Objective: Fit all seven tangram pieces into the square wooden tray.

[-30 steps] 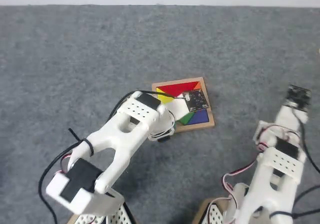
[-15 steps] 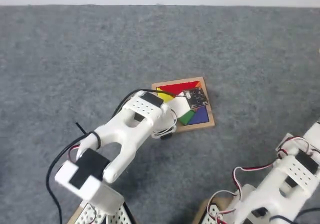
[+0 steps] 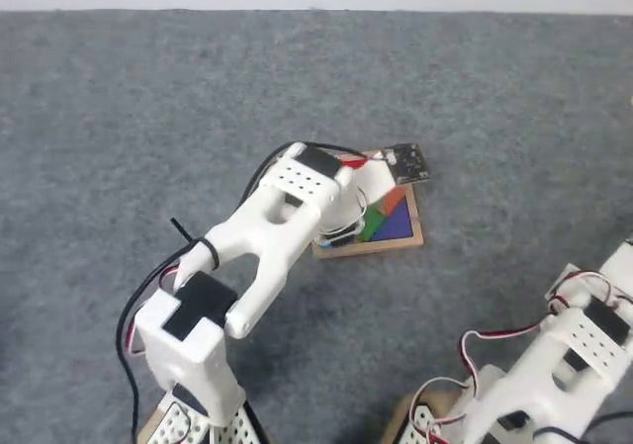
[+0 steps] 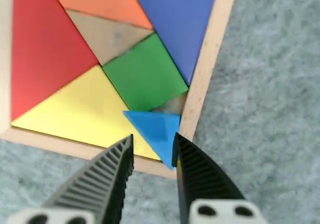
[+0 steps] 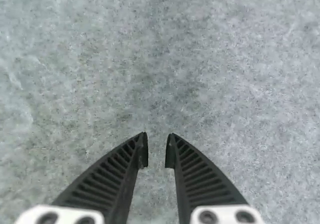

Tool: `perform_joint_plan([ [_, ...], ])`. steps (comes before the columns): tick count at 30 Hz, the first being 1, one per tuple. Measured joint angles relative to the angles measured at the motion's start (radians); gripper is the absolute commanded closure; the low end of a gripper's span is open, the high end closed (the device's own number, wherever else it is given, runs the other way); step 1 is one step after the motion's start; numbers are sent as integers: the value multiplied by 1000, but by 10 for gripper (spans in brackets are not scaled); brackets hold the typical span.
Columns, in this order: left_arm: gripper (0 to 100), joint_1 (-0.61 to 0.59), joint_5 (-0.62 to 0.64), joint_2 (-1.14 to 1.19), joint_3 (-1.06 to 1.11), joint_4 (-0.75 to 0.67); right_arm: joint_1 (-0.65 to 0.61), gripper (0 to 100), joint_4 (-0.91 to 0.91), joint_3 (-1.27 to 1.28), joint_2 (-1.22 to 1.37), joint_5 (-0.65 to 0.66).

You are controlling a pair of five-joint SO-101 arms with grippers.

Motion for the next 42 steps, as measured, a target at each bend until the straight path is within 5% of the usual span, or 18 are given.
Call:
perform_joint_plan([
  [28, 882, -2, 0, 137, -77, -18, -6, 914, 0, 0, 0, 2],
  [33, 991, -2, 0, 141, -77, -20, -6, 914, 0, 0, 0, 2],
  [42, 989, -6, 2, 138, -95, -23, -6, 914, 0, 0, 0, 2],
])
